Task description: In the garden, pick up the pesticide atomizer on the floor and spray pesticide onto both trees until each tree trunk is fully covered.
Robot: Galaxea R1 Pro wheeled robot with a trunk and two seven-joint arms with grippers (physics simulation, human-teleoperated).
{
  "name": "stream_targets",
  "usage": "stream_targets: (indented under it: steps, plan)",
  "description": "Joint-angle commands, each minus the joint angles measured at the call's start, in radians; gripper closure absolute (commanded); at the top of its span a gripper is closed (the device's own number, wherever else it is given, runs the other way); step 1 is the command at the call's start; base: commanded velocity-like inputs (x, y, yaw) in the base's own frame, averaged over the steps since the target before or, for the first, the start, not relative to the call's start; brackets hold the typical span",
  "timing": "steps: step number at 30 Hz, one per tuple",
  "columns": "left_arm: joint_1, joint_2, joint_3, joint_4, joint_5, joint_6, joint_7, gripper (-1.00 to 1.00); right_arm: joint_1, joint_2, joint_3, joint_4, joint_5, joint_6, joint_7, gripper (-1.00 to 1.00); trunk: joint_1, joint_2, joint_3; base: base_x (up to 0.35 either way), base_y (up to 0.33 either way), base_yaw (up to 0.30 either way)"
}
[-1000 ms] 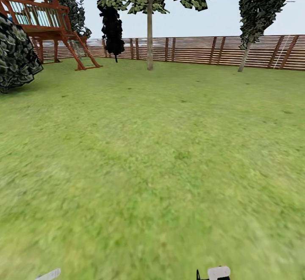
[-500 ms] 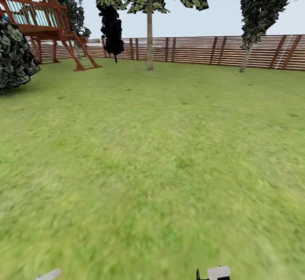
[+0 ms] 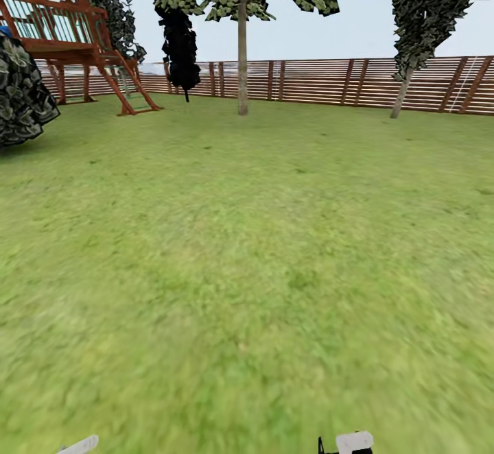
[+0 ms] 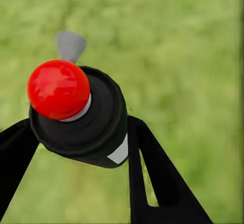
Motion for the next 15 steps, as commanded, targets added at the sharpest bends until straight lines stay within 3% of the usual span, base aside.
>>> stream_targets:
  steps: [1,15]
  plan:
    - [0.0,0.0,-0.008,0.0,0.004,-0.002,0.004,1.0,-0.001,0.0,-0.007,0.001,0.011,-0.002,-0.005,-1.0,0.0,0.0,-0.001,0.339,0.0,0.0]
    - [0.0,0.0,-0.008,0.0,0.004,-0.003,0.004,1.0,-0.001,0.0,-0.007,0.001,0.011,-0.001,-0.005,-1.0,0.0,0.0,-0.001,0.339,0.0,0.0]
